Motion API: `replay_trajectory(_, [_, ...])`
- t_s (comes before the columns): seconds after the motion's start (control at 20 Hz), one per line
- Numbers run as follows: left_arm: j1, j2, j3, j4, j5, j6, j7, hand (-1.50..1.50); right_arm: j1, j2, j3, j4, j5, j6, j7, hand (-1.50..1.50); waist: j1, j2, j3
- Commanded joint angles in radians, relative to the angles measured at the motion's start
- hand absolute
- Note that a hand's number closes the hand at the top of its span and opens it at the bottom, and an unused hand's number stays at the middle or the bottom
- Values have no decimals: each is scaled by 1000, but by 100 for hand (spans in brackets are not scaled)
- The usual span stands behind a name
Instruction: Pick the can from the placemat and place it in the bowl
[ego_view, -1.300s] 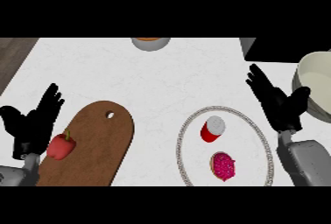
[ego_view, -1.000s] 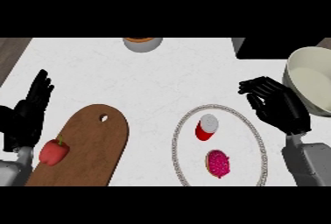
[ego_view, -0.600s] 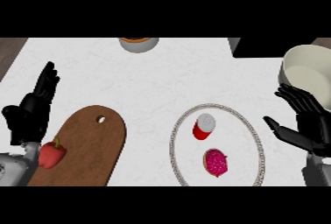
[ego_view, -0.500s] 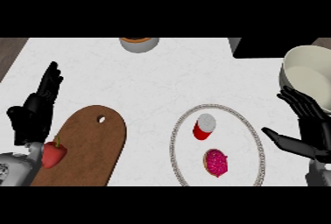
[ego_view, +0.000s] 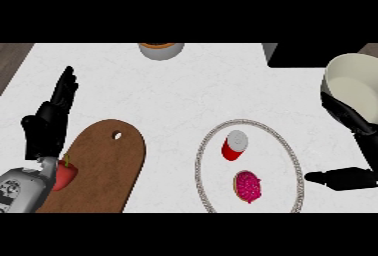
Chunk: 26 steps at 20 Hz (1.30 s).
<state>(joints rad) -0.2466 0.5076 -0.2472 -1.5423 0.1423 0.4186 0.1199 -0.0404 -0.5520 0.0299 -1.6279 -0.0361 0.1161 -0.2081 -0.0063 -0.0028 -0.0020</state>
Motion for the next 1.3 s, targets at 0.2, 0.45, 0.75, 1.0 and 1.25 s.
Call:
replay_trajectory(0.2, [-12,15,44,-15,9,-40,20,0,-108,-75,168,-169,156,76,391,-150,13,0,0])
replay_trajectory(0.45, [-13,-61,11,29,-47,-23,-18,0,-343,23,252,-52,153,167,537,-150,25,6,1])
replay_trajectory(0.75, [47,-77,23,-27,-83,-46,12,0,-317,48,284,-84,188,271,623,-150,12,2,2])
replay_trajectory(1.0, [9,-95,38,-9,-109,-48,12,0,-369,148,387,-9,267,296,758,-150,12,3,2])
replay_trajectory(1.25, [-52,-98,92,-5,-122,-94,80,0,-372,173,348,136,354,314,655,-150,8,4,2])
